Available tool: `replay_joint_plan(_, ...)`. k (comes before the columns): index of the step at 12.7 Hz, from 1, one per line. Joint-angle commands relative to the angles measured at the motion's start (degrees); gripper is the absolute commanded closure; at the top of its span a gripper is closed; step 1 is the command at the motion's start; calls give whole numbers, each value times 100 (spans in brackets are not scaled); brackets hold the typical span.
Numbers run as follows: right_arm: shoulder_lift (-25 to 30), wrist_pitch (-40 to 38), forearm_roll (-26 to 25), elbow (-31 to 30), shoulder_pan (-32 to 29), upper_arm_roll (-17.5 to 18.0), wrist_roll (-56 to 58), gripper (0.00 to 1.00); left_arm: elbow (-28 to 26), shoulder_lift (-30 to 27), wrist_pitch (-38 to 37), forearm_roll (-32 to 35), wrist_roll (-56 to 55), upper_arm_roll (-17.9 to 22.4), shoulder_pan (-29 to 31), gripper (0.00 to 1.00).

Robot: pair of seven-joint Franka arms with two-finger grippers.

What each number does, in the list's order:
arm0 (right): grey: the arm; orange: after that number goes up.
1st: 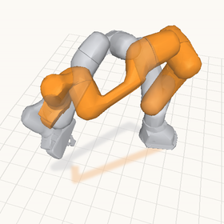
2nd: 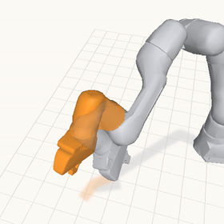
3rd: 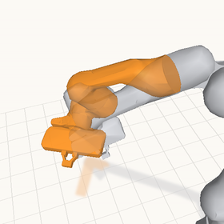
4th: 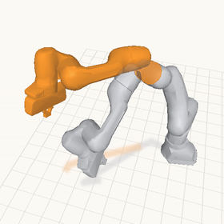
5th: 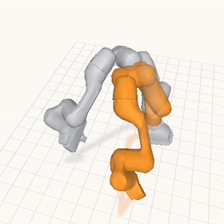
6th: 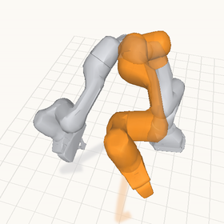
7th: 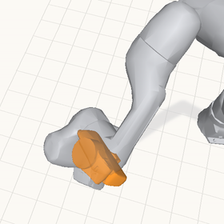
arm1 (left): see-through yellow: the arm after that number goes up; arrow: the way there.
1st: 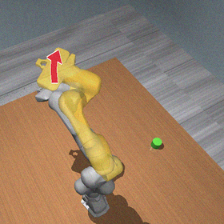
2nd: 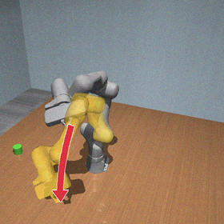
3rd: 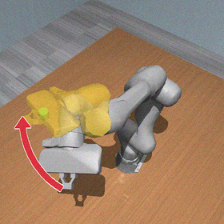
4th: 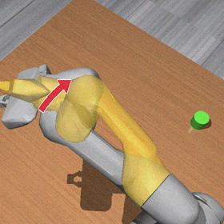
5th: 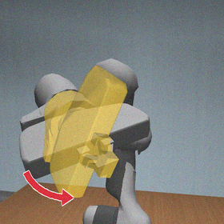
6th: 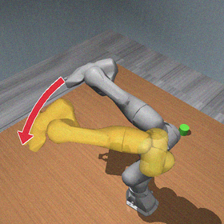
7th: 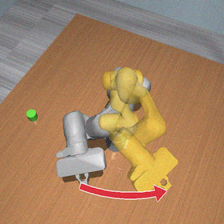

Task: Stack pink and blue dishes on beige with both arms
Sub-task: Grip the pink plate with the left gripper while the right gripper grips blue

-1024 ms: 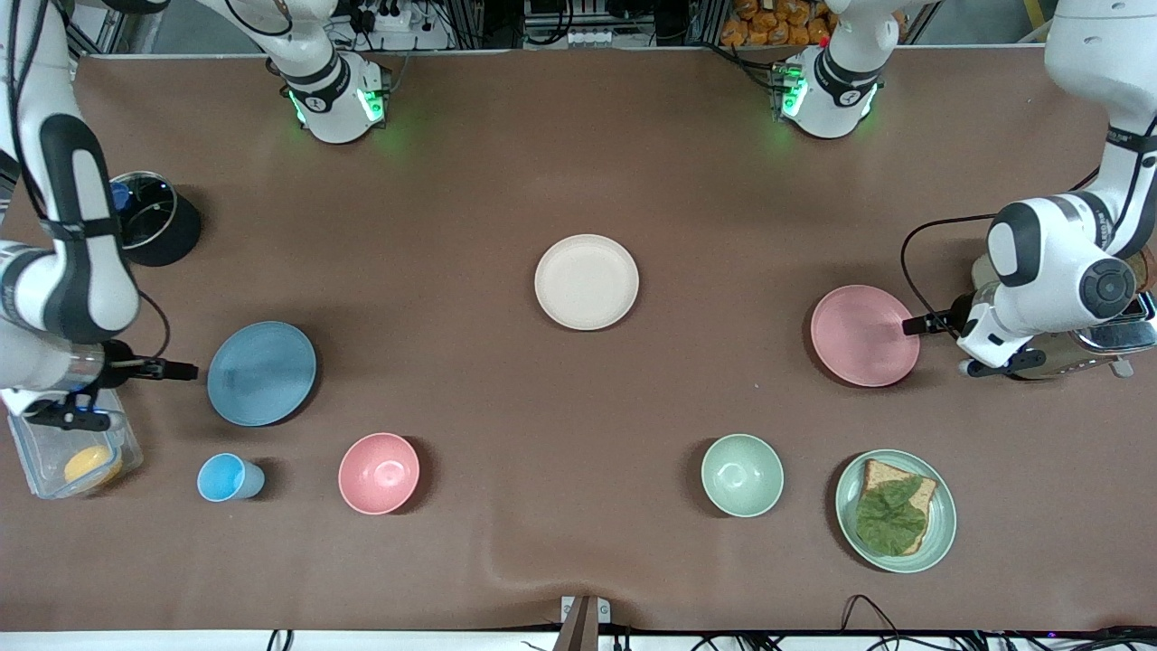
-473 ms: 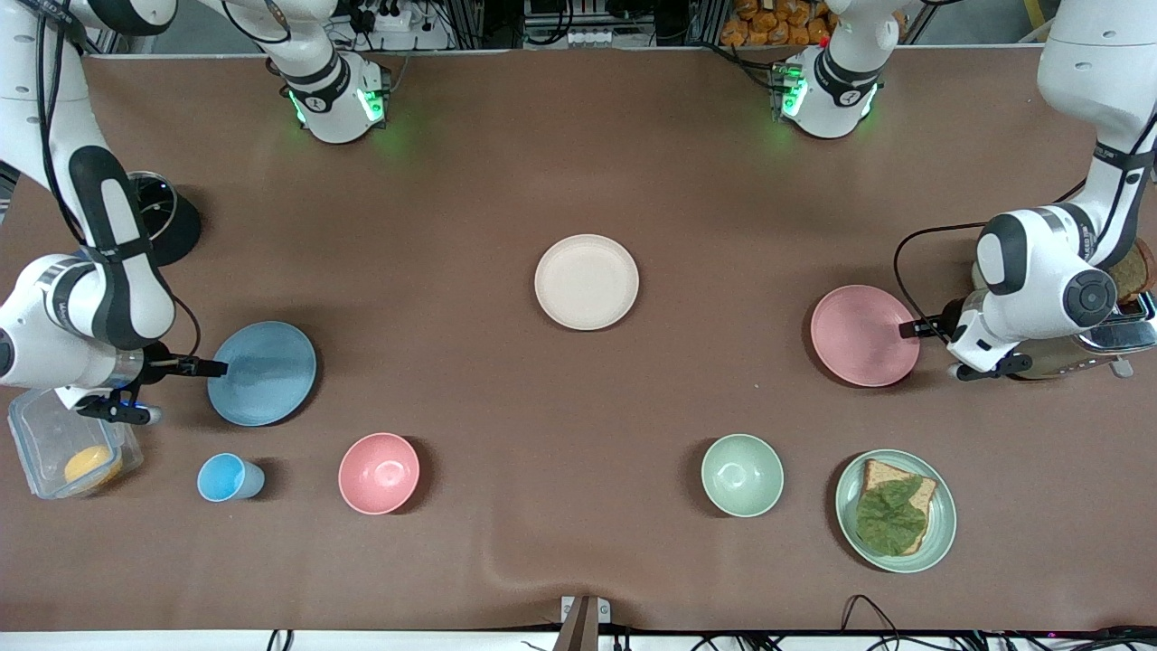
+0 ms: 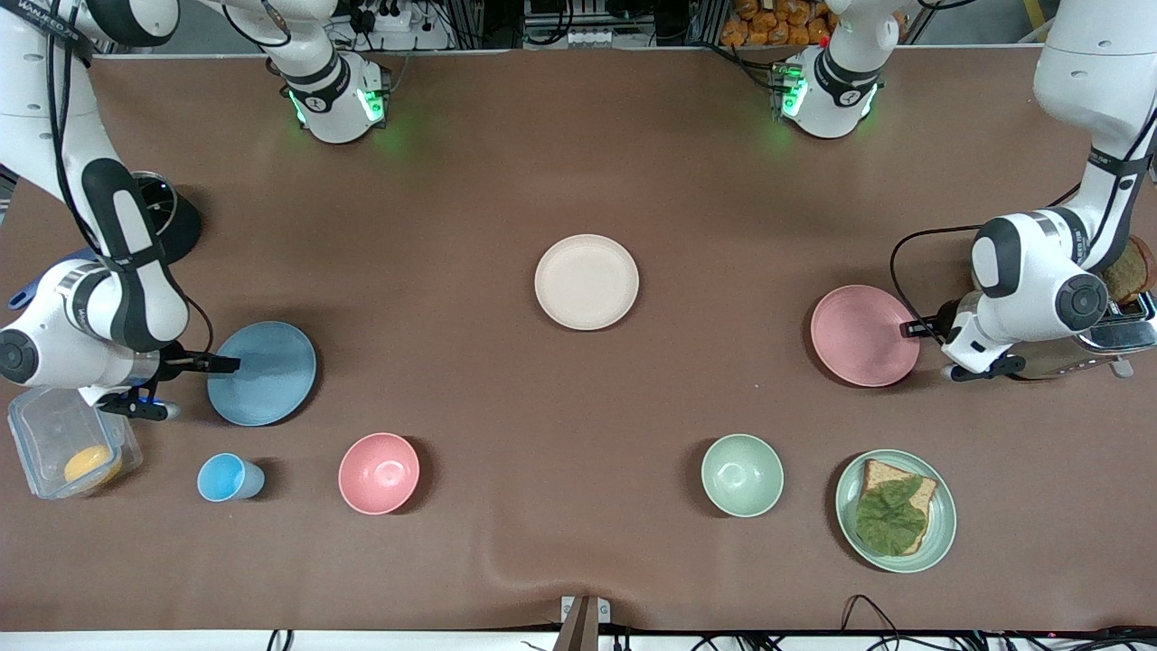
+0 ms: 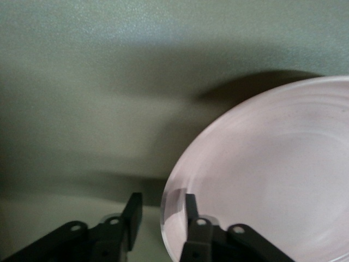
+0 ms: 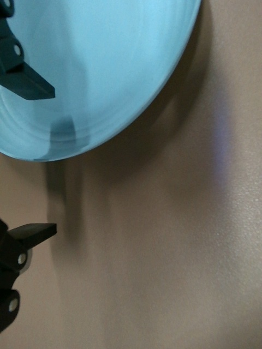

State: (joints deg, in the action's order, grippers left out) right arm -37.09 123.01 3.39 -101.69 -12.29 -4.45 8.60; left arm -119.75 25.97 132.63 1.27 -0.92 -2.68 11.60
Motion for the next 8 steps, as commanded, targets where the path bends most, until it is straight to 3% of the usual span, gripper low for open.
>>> replay_joint_plan(1, 26, 57, 110, -78, -116, 93, 176, 45, 74, 31, 0, 40, 162, -66, 71, 99)
replay_joint_plan(2, 35, 48, 110, -70, -99, 93, 333, 80, 66, 14, -18, 5, 249, -75, 71, 100)
replay_joint_plan(3, 27, 48, 110, -70, -72, 85, 370, 100, 66, -21, -61, -13, 311, -92, 80, 100)
replay_joint_plan(6, 35, 48, 110, -70, -63, 84, 370, 100, 118, -240, -464, -135, 967, -206, 88, 100)
replay_joint_plan(8, 44, 30, 110, -70, -54, 84, 388, 100, 328, -443, -981, -731, 1635, -215, 62, 100)
